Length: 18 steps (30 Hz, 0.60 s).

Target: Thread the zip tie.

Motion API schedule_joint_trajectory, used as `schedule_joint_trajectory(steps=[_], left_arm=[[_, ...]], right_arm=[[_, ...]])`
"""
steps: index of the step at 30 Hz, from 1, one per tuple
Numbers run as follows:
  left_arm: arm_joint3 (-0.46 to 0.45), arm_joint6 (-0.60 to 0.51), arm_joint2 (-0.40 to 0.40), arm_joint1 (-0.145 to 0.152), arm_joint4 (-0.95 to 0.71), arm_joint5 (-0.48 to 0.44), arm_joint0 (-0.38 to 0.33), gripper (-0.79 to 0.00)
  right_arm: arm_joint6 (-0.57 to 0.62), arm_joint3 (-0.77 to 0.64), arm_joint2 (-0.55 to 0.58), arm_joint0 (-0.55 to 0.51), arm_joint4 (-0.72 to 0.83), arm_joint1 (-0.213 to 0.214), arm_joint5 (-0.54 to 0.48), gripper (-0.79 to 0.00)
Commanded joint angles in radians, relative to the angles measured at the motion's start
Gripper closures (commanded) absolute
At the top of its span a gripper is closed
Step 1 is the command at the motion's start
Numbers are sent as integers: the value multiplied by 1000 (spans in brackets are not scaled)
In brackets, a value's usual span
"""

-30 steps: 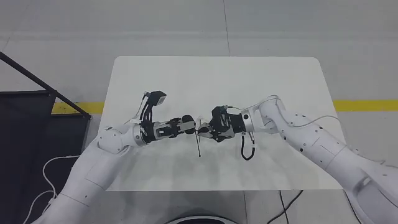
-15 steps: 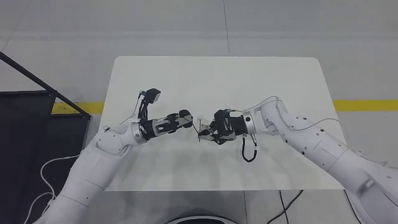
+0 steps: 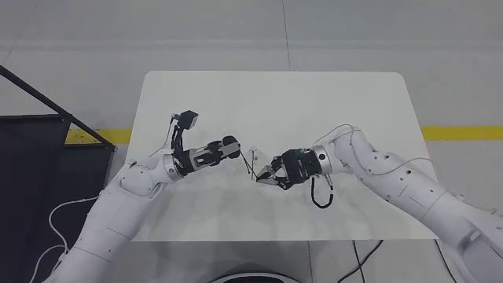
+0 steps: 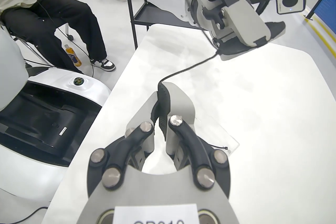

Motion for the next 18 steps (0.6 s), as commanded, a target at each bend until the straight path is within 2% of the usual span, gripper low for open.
schedule_joint_trajectory(steps=[1, 12, 18], left_arm=[[1, 4, -1, 0, 4, -2, 1, 0], [13, 8, -10, 1, -2, -7, 3, 0], [15, 9, -12, 2, -3, -8, 4, 0]], right_arm=[[-48, 2, 0, 0, -51, 3, 0, 0], [-49, -87, 0, 5, -51, 37, 1, 0], [-88, -118, 0, -2, -80, 61, 40, 0]])
